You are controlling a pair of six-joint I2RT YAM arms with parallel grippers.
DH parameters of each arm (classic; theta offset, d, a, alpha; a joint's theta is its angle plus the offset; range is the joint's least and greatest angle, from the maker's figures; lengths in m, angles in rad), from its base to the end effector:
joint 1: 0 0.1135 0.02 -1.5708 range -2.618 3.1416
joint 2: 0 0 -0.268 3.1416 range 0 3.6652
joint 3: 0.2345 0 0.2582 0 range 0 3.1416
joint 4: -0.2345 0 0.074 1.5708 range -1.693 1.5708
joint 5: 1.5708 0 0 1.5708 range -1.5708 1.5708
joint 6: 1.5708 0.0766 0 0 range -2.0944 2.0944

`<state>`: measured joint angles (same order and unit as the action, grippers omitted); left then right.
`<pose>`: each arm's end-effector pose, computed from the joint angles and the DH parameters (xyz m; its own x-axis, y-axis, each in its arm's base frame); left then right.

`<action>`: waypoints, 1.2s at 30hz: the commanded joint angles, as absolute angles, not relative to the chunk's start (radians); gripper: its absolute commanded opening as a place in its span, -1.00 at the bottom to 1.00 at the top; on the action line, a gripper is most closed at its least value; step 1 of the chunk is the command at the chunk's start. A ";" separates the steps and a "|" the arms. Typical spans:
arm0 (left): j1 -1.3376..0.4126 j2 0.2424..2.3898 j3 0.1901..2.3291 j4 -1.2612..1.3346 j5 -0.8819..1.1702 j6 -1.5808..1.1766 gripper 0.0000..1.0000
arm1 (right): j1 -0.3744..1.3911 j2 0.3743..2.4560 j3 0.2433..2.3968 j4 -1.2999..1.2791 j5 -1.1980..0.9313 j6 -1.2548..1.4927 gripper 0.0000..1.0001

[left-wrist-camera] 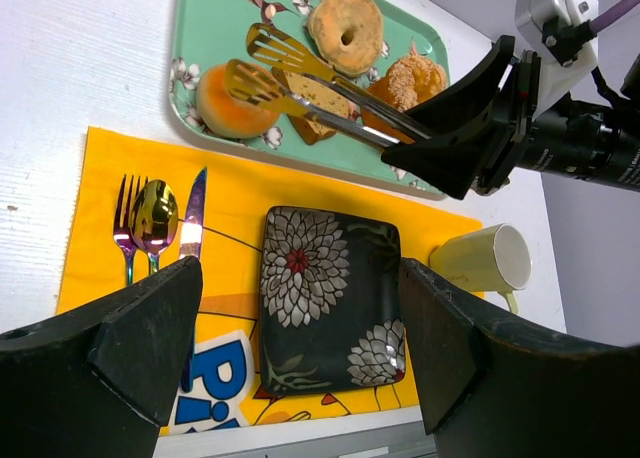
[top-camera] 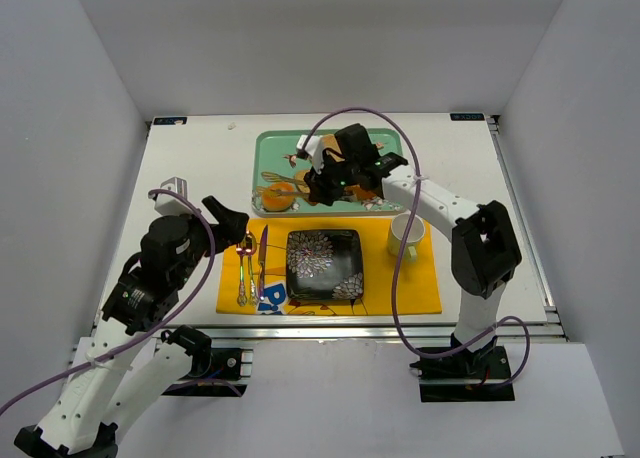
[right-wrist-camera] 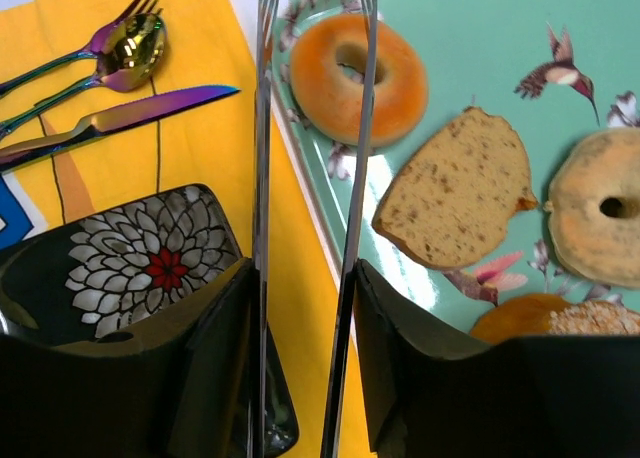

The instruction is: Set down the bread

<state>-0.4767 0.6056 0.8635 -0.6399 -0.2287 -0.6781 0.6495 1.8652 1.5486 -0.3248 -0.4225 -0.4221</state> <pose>0.1546 -0.0603 0.3327 -0.4210 -0.4702 -0.7757 -0.0053 0.8564 -0.5163 0.3556 0.3095 0.2627 -0.1015 -0.5463 -0.8314 -0.9371 0.3331 -0.1045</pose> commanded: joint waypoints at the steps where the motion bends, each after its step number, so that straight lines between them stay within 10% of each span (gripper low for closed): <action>1: -0.474 0.609 0.896 -0.649 -0.244 -0.681 0.78 | 0.696 1.839 1.549 -0.311 -0.384 -0.480 -0.02; 36: -0.474 0.588 0.862 -0.638 -0.236 -0.689 0.78 | 0.758 1.893 1.503 -0.336 -0.222 -0.495 0.04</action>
